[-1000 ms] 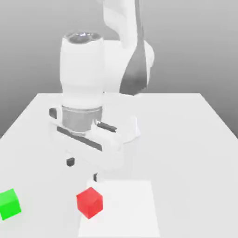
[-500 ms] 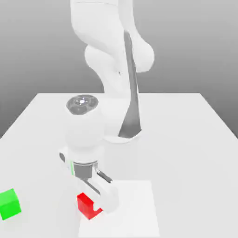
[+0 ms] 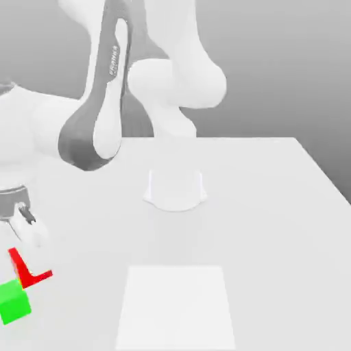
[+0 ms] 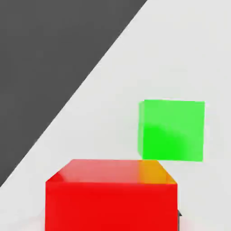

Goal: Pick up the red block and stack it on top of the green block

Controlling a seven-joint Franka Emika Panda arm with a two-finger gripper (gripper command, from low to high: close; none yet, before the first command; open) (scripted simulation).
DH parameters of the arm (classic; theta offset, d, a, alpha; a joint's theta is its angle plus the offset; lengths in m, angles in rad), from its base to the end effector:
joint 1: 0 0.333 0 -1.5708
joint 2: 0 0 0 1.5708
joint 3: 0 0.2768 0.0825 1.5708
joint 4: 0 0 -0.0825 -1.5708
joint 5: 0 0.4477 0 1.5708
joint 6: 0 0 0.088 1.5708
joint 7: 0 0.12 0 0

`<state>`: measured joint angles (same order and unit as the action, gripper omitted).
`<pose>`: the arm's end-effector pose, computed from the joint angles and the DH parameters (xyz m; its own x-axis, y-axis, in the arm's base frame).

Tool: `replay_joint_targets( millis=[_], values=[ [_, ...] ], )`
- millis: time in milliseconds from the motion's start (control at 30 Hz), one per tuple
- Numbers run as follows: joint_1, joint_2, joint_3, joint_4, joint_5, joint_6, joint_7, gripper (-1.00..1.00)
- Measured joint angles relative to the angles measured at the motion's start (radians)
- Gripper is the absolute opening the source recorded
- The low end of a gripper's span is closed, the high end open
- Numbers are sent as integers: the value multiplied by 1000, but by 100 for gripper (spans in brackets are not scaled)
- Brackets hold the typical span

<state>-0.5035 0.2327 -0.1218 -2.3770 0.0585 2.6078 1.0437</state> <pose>0.4271 -0.3146 0.1201 -0.1448 -0.9895 -0.0013 -0.9895 0.1448 -0.0013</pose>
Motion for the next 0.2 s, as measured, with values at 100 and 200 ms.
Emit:
replay_joint_targets(
  millis=[100,200],
  values=[
    [-21,98,11,14,26,83,-29,100],
    [-21,98,11,14,26,83,-29,100]
  ],
)
